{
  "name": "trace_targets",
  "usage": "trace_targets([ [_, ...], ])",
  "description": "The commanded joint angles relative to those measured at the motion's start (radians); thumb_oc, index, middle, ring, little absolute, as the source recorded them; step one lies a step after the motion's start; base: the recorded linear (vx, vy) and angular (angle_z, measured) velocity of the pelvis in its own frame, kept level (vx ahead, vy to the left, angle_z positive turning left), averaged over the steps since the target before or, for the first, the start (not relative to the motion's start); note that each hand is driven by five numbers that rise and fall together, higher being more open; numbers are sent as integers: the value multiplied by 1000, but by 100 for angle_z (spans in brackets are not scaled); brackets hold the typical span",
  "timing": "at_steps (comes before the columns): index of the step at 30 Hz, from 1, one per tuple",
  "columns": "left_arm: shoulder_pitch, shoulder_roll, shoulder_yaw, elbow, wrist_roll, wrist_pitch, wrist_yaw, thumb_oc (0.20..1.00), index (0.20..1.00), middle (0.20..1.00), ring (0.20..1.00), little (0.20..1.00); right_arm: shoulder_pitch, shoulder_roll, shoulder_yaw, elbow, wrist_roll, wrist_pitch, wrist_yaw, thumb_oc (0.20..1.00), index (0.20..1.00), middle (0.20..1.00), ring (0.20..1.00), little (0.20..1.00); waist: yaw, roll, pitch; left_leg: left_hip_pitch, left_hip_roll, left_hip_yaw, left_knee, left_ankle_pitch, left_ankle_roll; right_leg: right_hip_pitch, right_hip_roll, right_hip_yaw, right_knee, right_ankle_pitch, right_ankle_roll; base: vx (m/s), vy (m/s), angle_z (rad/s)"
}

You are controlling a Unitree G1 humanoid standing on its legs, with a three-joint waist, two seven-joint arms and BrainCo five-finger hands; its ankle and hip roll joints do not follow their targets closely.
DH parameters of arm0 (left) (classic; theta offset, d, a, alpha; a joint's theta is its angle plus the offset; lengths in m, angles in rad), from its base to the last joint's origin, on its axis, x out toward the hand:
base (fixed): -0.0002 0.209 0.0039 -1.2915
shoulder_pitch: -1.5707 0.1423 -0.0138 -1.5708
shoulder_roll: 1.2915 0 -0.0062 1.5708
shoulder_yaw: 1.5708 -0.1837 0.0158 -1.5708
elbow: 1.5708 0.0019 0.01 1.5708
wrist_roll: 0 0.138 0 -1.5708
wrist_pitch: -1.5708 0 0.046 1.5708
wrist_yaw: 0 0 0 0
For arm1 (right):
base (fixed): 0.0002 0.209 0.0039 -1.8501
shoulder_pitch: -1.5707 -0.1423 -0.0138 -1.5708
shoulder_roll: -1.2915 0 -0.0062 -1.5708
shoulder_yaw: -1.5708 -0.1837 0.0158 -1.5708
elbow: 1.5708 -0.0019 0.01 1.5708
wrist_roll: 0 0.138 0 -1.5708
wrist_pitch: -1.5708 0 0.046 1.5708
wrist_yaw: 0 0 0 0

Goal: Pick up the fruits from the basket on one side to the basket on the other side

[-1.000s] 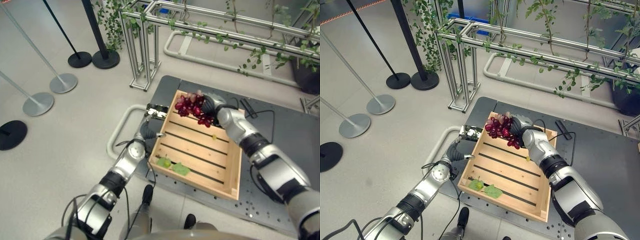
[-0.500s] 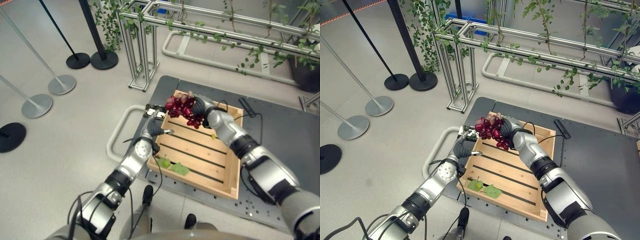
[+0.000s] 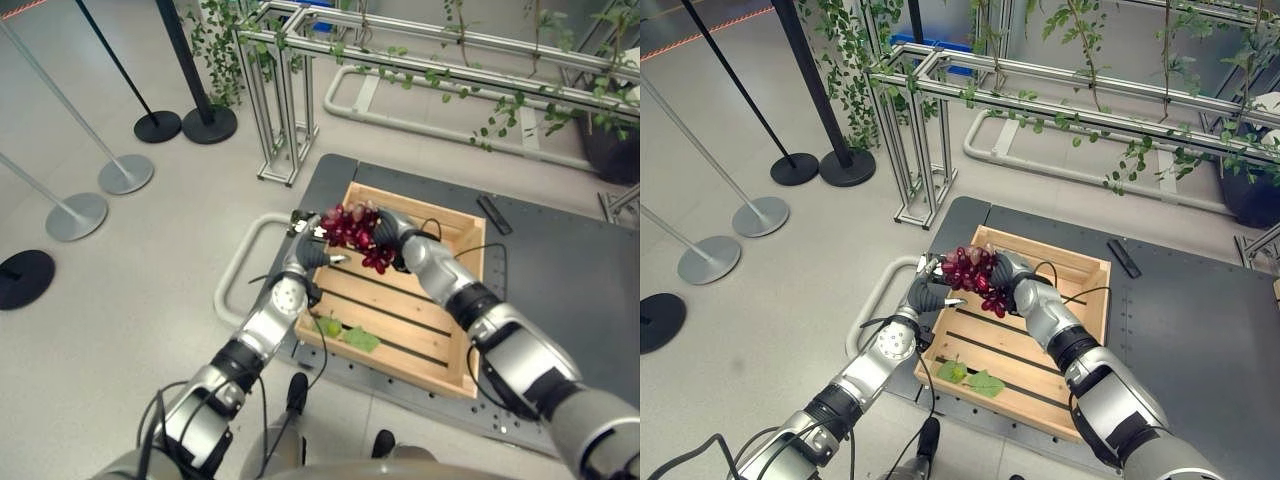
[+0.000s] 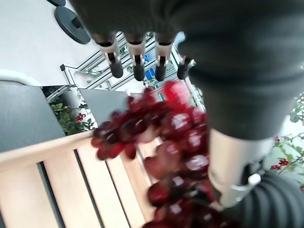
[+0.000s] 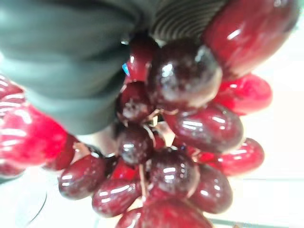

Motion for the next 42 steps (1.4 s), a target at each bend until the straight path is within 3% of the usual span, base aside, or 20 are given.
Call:
trace_targets([
  [1,-103,-32,-36,7,-14,-69,53,1000,1000,1000,1000,1000,-49,27,17,-19,43,-33,-55,200,200,200,200,200,-7,-50,-53,17,-2,61,64,-178,22,-94,-106,30,22,76,52,0,0,0],
  [13,-128,-38,-67,29,46,-65,100,1000,1000,1000,1000,1000,-31,78,50,-9,58,-43,-70,200,200,200,200,200,-12,-51,-50,15,-1,65,64,-178,22,-101,-108,32,26,77,52,0,0,0],
  [21,-157,-34,-128,83,128,-31,17,1000,1000,1000,1000,1000,-66,74,94,-50,-54,-28,-40,200,200,200,200,200,-18,-44,-50,15,0,69,66,-180,22,-104,-106,37,26,76,51,0,0,0],
  [30,-126,-7,-132,109,202,0,-98,1000,1000,1000,1000,1000,-107,-18,98,-193,-295,-13,37,200,200,200,200,200,-18,-33,-53,18,-3,66,67,-186,25,-103,-107,36,27,75,51,0,0,0],
  [35,-121,11,-120,98,207,-1,-131,1000,1000,1000,1000,1000,-149,-51,98,-240,-312,-26,79,200,200,200,200,200,-15,-30,-51,19,-4,68,69,-188,25,-104,-109,37,28,76,51,0,0,0],
  [42,-113,18,-102,101,227,17,-149,1000,1000,1000,1000,1000,-152,-73,57,-267,-319,-10,67,200,200,200,200,200,-17,-27,-48,19,-2,70,73,-190,27,-109,-108,41,32,74,49,0,0,0],
])
